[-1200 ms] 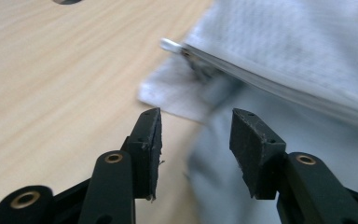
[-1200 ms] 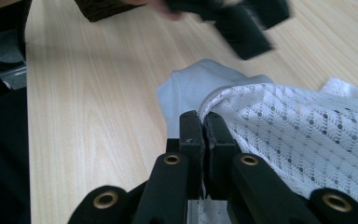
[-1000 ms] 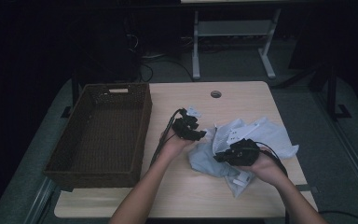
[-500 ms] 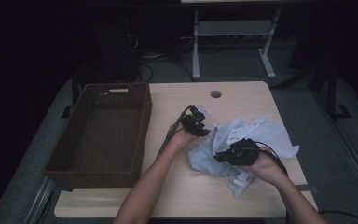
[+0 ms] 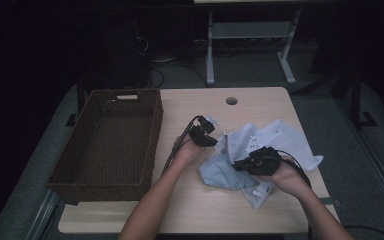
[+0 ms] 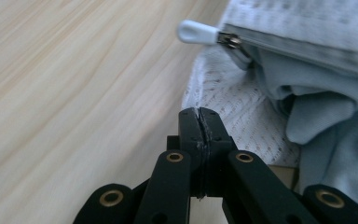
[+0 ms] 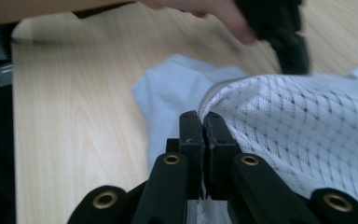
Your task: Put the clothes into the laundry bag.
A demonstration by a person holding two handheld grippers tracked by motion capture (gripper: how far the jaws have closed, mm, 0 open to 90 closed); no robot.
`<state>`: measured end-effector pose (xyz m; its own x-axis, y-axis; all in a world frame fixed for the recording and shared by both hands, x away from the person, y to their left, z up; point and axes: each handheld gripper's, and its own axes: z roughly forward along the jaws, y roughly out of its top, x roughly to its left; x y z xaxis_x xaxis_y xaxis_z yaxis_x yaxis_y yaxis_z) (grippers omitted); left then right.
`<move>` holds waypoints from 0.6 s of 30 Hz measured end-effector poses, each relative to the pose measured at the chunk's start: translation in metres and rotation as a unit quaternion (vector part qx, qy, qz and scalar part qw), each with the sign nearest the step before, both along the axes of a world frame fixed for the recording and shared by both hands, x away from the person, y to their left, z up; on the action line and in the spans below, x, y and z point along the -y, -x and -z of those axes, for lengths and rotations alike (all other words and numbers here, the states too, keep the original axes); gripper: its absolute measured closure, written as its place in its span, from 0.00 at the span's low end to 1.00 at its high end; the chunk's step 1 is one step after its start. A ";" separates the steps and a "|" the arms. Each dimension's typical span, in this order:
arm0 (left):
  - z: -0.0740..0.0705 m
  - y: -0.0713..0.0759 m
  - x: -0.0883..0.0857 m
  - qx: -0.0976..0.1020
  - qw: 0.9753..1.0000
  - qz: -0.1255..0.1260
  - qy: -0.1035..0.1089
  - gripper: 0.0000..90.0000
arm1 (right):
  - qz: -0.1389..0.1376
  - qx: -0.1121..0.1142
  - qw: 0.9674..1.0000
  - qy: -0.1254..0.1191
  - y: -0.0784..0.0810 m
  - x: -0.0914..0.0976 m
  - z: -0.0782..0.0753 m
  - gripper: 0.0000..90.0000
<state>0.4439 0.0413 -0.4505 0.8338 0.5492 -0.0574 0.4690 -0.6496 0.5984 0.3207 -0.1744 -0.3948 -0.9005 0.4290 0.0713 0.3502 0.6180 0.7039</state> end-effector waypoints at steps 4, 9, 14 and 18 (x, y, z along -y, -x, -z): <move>-0.007 0.012 -0.013 0.007 1.000 -0.012 0.008 0.99 | 0.007 -0.001 1.000 0.000 -0.004 0.003 0.000 0.96; -0.015 0.029 -0.023 0.013 0.999 -0.030 0.018 0.99 | 0.014 0.001 1.000 0.002 -0.009 0.004 0.001 0.96; -0.017 0.044 -0.036 0.010 0.998 -0.049 0.029 0.99 | 0.020 0.003 1.000 0.006 -0.014 0.006 0.003 0.96; -0.018 0.055 -0.043 0.013 0.998 -0.058 0.031 0.99 | 0.025 0.000 1.000 0.003 -0.017 0.006 0.005 0.96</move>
